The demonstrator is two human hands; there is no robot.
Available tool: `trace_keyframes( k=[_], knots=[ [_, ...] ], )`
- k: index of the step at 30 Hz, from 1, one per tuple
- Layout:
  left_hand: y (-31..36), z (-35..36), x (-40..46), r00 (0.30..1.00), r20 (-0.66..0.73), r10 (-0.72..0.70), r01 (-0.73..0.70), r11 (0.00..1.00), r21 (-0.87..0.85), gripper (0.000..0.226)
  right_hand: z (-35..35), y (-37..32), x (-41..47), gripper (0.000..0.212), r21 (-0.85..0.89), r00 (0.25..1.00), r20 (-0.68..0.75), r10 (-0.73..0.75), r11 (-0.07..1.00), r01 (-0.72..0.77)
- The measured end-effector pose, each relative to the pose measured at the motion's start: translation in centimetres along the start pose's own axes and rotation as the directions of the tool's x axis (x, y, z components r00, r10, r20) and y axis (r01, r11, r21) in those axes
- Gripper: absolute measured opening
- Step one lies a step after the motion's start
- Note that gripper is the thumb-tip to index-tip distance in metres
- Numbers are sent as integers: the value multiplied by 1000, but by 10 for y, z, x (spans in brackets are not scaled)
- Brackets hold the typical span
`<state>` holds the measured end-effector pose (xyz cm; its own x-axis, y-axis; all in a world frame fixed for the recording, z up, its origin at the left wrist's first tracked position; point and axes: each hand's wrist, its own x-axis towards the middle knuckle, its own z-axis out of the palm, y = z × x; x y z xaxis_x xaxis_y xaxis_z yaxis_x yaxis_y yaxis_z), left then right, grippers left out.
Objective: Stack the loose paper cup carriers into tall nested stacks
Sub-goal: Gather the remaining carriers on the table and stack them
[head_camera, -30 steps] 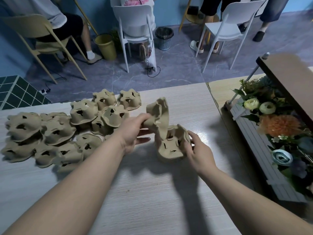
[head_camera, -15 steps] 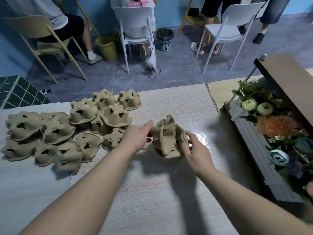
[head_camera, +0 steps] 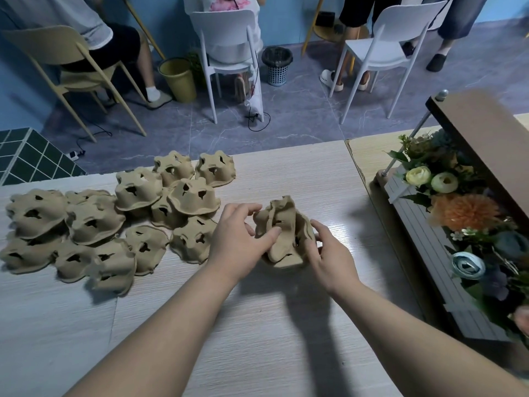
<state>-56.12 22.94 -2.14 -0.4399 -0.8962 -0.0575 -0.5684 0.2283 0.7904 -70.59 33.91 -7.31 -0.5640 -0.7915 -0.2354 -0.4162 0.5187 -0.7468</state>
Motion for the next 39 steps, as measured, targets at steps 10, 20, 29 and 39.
trace_keyframes(
  k=[10,20,29,39],
  knots=[
    [-3,-3,15,973,-59,-225,177,880,-441,11,-3,0,-2,36,-14,1000,3,2,1000,-2],
    [-10,7,14,940,108,-323,320,727,-607,11,-4,4,-3,65,59,998,-63,32,998,-28],
    [-34,21,11,946,91,-311,323,889,-325,22,-13,-7,-6,45,6,998,-11,69,998,-69],
    [-43,16,1,949,174,-263,307,897,-320,37,-4,-11,-2,43,-16,999,31,26,1000,-25]
  ],
)
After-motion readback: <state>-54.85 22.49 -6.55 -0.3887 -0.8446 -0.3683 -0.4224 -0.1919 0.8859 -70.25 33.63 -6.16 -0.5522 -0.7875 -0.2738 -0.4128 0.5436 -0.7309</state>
